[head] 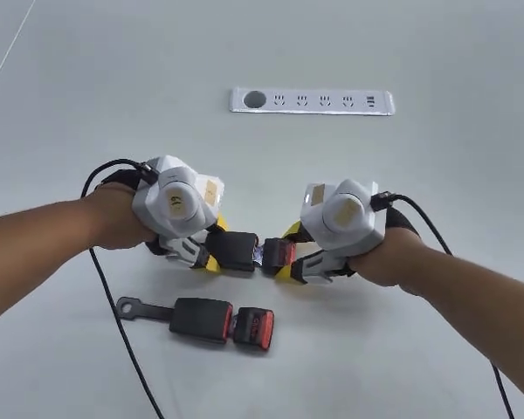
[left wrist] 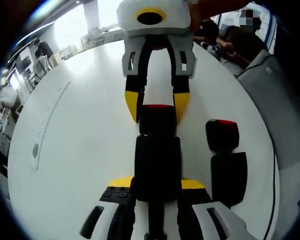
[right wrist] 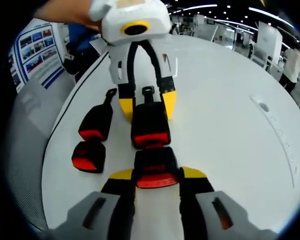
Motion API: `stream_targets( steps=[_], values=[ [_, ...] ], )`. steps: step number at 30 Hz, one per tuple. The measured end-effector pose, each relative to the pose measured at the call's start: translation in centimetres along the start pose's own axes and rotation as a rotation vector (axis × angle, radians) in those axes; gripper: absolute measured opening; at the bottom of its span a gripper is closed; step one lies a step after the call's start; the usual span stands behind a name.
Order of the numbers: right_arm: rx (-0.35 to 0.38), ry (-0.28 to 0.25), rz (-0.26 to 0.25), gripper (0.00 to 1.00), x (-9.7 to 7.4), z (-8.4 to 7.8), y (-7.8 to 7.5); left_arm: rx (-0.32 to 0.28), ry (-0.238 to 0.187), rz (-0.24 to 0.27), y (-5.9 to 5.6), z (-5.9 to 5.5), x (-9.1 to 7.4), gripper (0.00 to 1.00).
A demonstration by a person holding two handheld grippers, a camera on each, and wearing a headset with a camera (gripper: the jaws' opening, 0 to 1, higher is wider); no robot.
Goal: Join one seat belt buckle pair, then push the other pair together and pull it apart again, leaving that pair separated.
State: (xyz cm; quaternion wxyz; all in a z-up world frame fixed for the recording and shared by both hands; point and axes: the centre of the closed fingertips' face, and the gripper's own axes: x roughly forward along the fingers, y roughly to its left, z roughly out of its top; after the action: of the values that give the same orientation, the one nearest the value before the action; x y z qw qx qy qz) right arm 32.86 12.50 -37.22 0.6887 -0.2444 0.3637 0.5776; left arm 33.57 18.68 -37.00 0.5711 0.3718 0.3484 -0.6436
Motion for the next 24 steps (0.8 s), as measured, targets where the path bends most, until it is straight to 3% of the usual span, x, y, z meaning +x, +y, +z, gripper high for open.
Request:
stream_targets(
  steps=[4, 16, 24],
  values=[
    [0.023, -0.016, -0.011, 0.33, -0.01, -0.01, -0.10, -0.006, -0.002, 0.000, 0.09, -0.06, 0.09, 0.32],
    [0.044, 0.001, -0.035, 0.33, 0.16, 0.18, -0.33, -0.002, 0.015, -0.006, 0.69, -0.51, 0.70, 0.32],
    [0.043, 0.005, -0.038, 0.33, 0.13, 0.24, -0.35, -0.004, 0.001, -0.005, 0.53, -0.31, 0.53, 0.32]
  ],
)
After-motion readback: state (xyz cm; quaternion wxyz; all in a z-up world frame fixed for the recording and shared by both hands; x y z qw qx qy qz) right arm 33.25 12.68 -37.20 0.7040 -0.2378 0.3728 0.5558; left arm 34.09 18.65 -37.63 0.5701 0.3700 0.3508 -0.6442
